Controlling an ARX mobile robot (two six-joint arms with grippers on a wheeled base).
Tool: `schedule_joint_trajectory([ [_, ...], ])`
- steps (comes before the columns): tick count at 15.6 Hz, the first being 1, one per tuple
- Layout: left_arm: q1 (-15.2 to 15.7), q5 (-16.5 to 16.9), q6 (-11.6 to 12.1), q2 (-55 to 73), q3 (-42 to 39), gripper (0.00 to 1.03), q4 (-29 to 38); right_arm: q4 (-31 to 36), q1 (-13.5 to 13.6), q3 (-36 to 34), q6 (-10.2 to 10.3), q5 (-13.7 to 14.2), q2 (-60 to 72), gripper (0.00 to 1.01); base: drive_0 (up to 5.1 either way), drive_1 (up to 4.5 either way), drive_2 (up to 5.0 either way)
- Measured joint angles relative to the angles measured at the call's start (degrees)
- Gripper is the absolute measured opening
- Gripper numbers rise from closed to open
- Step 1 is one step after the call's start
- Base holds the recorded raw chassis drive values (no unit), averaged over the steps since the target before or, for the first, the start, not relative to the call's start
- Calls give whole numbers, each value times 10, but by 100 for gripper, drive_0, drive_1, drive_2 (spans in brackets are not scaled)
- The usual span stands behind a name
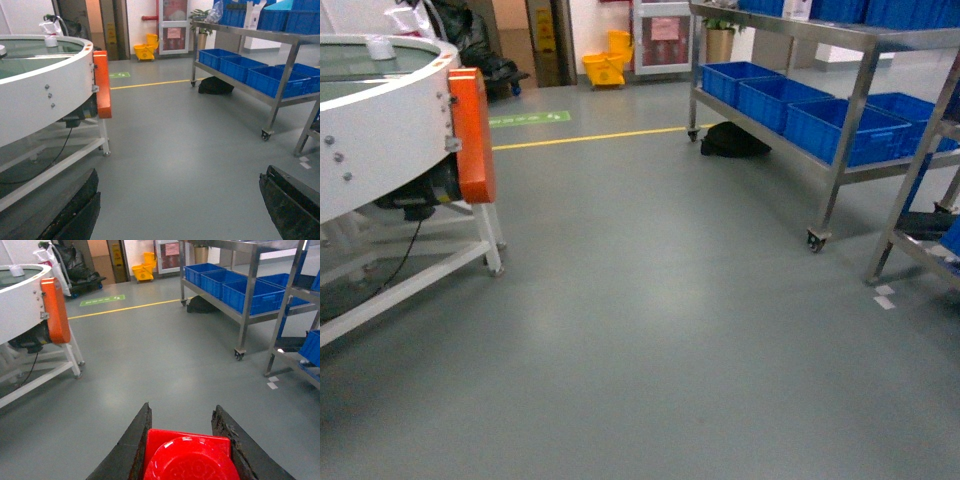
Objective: Pick red block from blue box to shelf
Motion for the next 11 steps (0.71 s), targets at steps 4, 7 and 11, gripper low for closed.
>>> schedule_joint_trajectory([
  [4, 0, 0, 0, 0, 0, 98, 1, 1, 0, 0, 0, 0, 0, 29, -151, 282, -584],
  [7, 0, 0, 0, 0, 0, 98, -1, -1, 0, 0, 0, 0, 0, 29, -148, 284, -581],
  [11, 0, 0, 0, 0, 0, 98, 0, -1, 0, 0, 0, 0, -1, 29, -143, 171, -457],
])
